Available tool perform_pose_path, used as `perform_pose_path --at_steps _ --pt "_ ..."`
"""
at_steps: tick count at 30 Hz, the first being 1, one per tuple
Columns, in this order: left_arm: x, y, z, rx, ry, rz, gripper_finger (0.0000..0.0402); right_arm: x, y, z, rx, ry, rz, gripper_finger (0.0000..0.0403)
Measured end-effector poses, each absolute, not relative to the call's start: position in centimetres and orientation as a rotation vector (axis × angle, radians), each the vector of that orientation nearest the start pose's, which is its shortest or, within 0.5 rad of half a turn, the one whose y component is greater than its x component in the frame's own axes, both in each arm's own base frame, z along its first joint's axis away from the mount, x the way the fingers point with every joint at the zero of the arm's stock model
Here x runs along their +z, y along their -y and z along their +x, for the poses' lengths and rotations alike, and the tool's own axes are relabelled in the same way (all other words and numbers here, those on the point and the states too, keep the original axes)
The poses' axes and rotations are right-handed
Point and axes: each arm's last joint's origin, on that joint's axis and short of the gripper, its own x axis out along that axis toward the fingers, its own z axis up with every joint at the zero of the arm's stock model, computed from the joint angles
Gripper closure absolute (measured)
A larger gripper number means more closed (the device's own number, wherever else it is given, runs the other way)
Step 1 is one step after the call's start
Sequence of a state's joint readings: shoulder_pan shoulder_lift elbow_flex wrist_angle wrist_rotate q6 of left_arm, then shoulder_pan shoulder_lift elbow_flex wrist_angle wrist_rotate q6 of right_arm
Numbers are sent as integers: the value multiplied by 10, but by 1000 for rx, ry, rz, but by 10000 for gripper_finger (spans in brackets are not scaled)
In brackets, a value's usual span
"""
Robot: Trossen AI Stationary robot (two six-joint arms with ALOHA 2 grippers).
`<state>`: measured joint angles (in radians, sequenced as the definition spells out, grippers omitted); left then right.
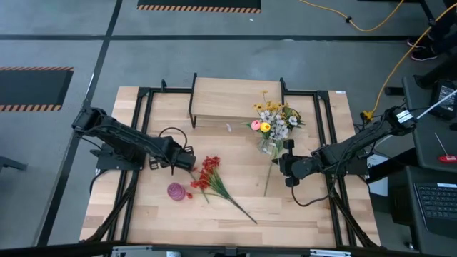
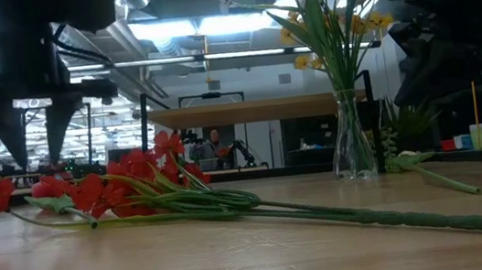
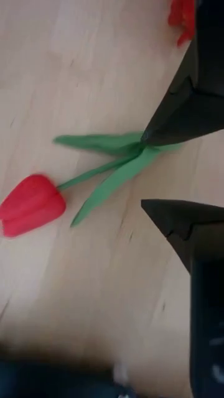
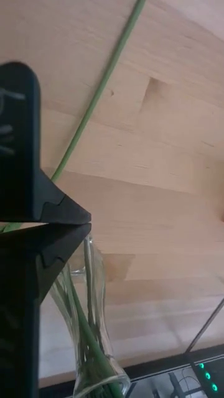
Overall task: Pick and place flowers into a vace then onto a shelf
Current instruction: Put the red flower into the violet vase
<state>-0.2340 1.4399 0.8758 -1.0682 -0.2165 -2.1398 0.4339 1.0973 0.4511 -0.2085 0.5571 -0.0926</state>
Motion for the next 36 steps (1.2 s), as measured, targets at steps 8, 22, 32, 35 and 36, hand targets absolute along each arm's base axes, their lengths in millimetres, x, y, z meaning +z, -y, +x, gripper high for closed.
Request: perform_pose_path --at_steps 8,22,32,35,36 --pt "162 43 211 1491 -763 -1359 255 169 -67 181 -74 -761 -513 395" --pt "136 41 204 1452 -678 -1468 256 169 -67 180 -73 -762 -515 396" --pt "132 41 201 1439 -694 -1448 283 169 -67 180 -73 -764 -517 396" --pt "132 40 201 1437 -700 -1437 311 169 -67 180 -73 -764 -517 396" --pt "132 40 201 1431 -709 -1425 323 169 -67 180 -73 -764 -516 396"
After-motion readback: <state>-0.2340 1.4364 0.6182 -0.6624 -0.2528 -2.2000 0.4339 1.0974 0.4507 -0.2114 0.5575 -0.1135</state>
